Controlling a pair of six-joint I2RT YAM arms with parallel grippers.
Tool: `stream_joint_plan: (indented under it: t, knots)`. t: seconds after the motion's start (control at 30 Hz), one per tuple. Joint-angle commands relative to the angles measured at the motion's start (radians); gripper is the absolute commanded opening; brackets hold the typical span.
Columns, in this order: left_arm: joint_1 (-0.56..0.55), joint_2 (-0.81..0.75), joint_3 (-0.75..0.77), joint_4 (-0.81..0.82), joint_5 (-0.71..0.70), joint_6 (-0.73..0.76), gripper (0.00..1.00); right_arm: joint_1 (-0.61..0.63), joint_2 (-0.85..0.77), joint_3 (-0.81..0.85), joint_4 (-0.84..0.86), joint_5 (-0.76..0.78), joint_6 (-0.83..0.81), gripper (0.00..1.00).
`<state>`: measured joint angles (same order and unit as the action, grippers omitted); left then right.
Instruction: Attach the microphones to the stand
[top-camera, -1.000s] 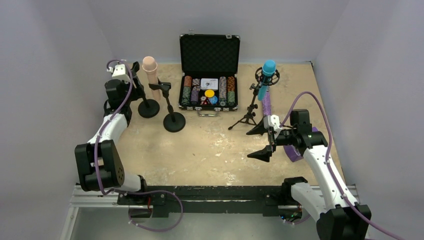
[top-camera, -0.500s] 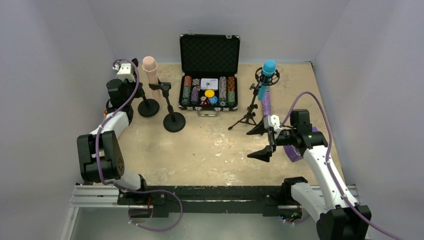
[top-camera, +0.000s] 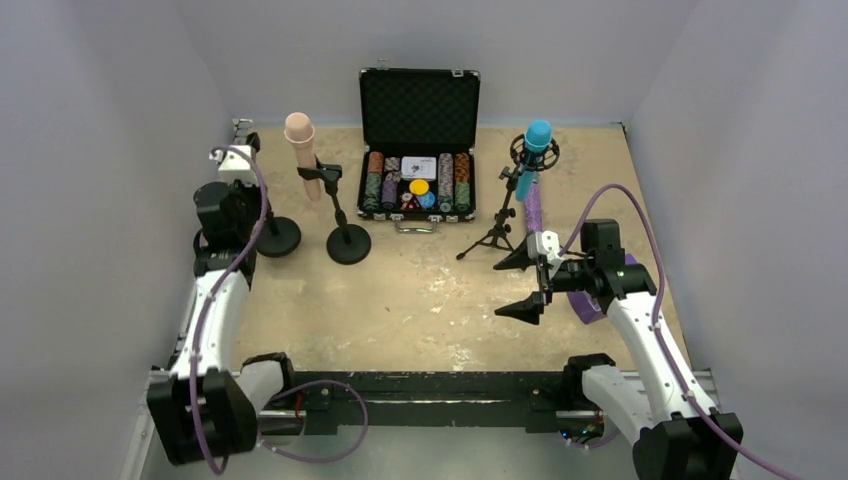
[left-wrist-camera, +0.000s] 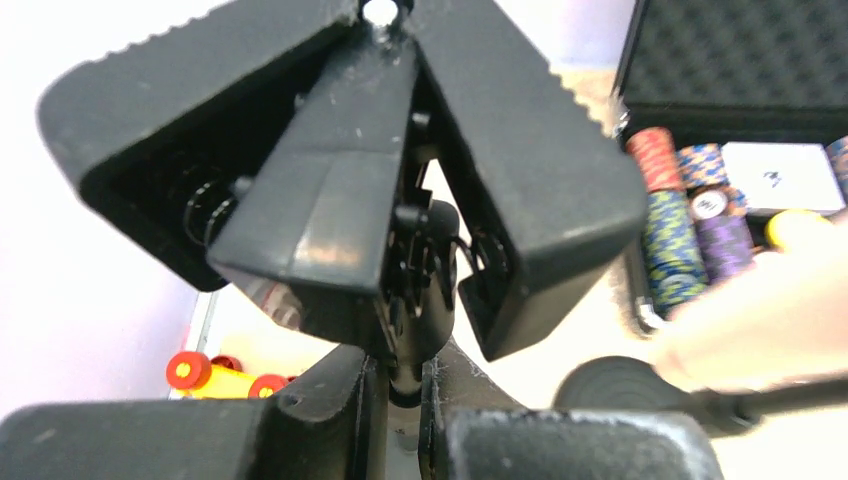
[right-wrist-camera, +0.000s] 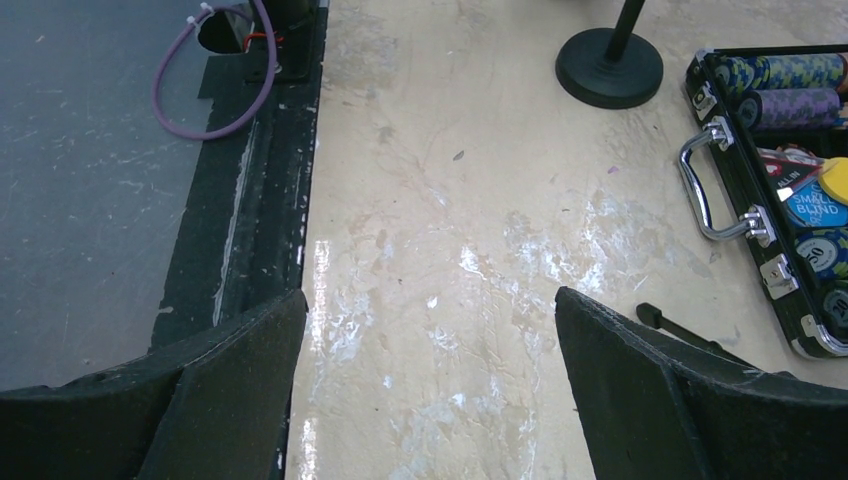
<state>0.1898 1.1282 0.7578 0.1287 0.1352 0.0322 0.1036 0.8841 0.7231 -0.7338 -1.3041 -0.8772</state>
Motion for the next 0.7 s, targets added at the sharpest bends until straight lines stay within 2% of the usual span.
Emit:
stream_joint_plan:
  t: [0.0,0.07,0.17,0.23,0.37,0.53,0.67]
  knots:
    - [0.003,-0.258,-0.017,-0.220,-0.031,-0.126,0.00,-0.004,0.005,0.036,-0.013,-0.027,-0.031,0.99]
    - [0.002,-0.365,-0.014,-0.336,0.002,-0.192,0.00,-0.004,0.013,0.044,-0.041,-0.031,-0.053,0.99]
    - [0.002,-0.484,0.003,-0.495,0.076,-0.201,0.00,-0.004,0.026,0.058,-0.077,-0.040,-0.084,0.99]
    - [0.002,-0.556,0.013,-0.546,0.138,-0.189,0.00,-0.004,0.029,0.062,-0.083,-0.044,-0.090,0.98]
    - [0.000,-0.662,0.037,-0.552,0.319,-0.158,0.00,-0.004,0.025,0.061,-0.084,-0.053,-0.090,0.98]
    - [-0.026,-0.723,0.024,-0.546,0.629,-0.125,0.00,-0.004,0.013,0.054,-0.078,-0.049,-0.088,0.98]
    - [-0.065,-0.755,-0.006,-0.515,0.768,-0.155,0.00,-0.004,0.012,0.050,-0.067,-0.043,-0.077,0.98]
